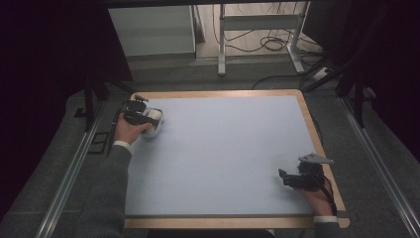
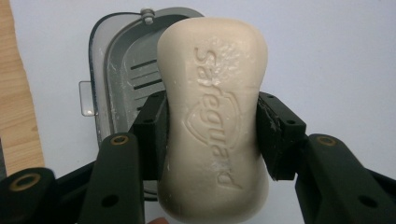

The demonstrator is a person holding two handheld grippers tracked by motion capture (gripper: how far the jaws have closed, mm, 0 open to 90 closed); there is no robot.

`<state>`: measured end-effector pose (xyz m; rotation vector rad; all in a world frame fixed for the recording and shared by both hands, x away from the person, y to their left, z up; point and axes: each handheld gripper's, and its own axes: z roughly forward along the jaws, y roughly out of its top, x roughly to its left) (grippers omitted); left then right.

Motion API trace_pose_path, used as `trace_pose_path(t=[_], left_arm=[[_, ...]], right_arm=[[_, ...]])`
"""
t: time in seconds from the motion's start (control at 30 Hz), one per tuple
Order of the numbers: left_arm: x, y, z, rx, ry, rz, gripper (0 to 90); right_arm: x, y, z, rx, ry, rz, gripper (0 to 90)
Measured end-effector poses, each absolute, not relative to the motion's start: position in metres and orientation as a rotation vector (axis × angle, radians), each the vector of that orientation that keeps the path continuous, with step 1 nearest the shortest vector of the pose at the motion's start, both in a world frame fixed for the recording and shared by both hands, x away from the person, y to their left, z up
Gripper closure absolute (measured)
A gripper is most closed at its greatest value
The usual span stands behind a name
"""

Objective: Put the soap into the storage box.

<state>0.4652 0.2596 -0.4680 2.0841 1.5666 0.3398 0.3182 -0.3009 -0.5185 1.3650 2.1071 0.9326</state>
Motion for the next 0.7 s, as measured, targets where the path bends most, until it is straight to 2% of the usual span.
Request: trace_pose_path(t=[0.37,0.5,0.7], left_arm=[[0.475,0.253,-0.479,2.083,1.616,0.376,49.3],[0.472,0.252,-0.471,2.030,1.583,0.386,41.7],[0.462,0.247,-0.460,2.029,1.538,0.399,37.7]], right_arm=[[0.318,-0.301,-0.519,1.351,2.113,0.943,8.7],[0.318,-0.301,-0.519,1.350,2.115,0.943,8.6],[0.317,-0.300,-0.519,1.342,2.118,0.941,8.7]])
